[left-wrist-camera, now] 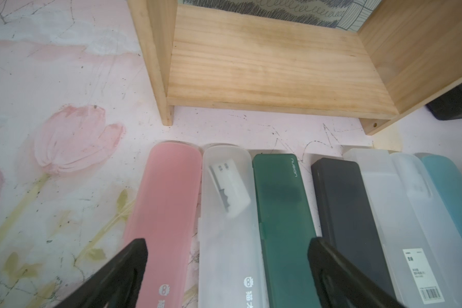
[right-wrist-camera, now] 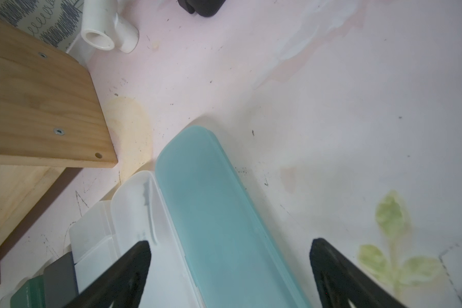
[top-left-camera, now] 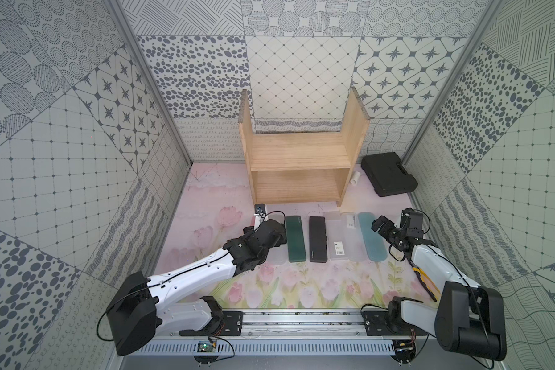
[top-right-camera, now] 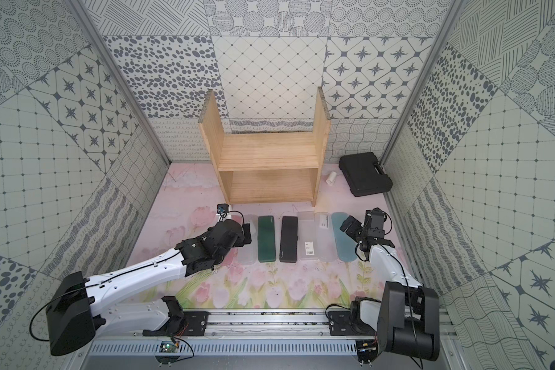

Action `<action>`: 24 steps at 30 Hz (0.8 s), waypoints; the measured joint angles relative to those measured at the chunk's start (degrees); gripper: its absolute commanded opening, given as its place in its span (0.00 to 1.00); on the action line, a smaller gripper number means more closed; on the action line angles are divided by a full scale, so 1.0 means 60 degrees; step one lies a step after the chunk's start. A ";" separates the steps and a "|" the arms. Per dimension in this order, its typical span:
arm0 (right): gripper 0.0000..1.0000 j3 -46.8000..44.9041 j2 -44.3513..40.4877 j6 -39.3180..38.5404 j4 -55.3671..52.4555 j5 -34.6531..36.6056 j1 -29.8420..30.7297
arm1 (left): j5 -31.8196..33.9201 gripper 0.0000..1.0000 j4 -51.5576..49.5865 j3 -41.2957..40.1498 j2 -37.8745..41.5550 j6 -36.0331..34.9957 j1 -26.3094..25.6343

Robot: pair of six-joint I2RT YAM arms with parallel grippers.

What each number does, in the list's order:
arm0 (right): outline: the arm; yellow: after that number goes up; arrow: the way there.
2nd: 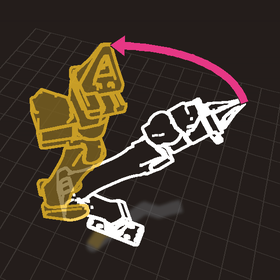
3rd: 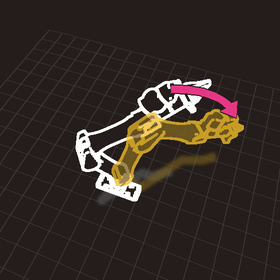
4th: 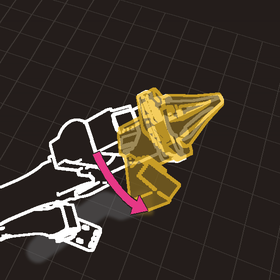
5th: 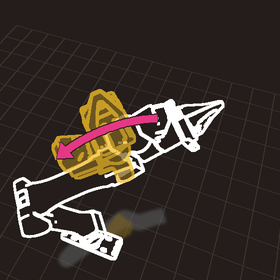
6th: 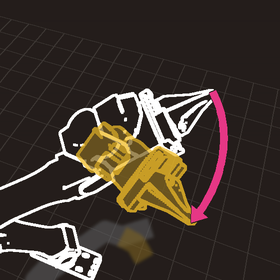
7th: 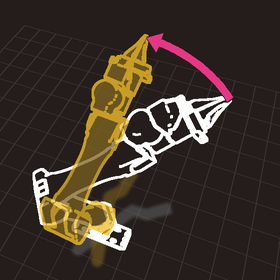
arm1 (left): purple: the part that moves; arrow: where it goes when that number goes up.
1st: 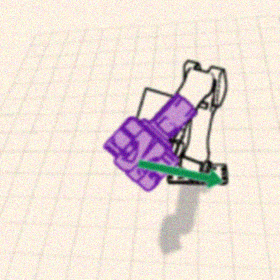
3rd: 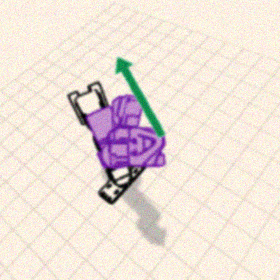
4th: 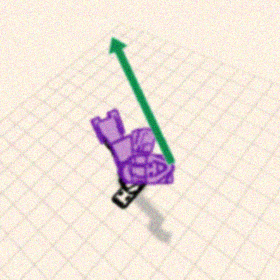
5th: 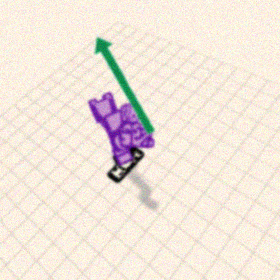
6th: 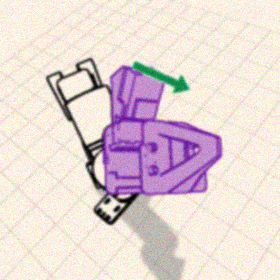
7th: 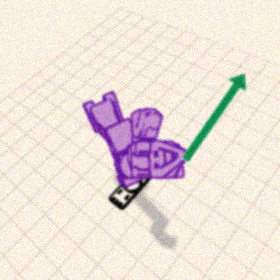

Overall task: Remove the pencil cases from the shelf
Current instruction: Adjust the pencil case at the center of the board.

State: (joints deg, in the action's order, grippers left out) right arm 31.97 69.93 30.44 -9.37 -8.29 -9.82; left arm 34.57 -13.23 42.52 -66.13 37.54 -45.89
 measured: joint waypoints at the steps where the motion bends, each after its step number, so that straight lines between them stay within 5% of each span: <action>1: 0.98 0.0095 0.0127 0.0007 0.0033 -0.0091 -0.0051 | -0.0087 0.99 0.0033 -0.0146 0.0197 -0.0087 0.0113; 24: 0.98 0.0998 0.2535 0.0146 0.0488 -0.1727 -0.0131 | -0.1005 0.99 0.0277 -0.2113 0.2630 -0.0532 0.1625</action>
State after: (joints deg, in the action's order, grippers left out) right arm 37.95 85.14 31.31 -6.44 -18.65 -10.61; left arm 28.53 -11.57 29.85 -50.35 34.35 -36.14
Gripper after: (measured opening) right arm 0.983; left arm 0.992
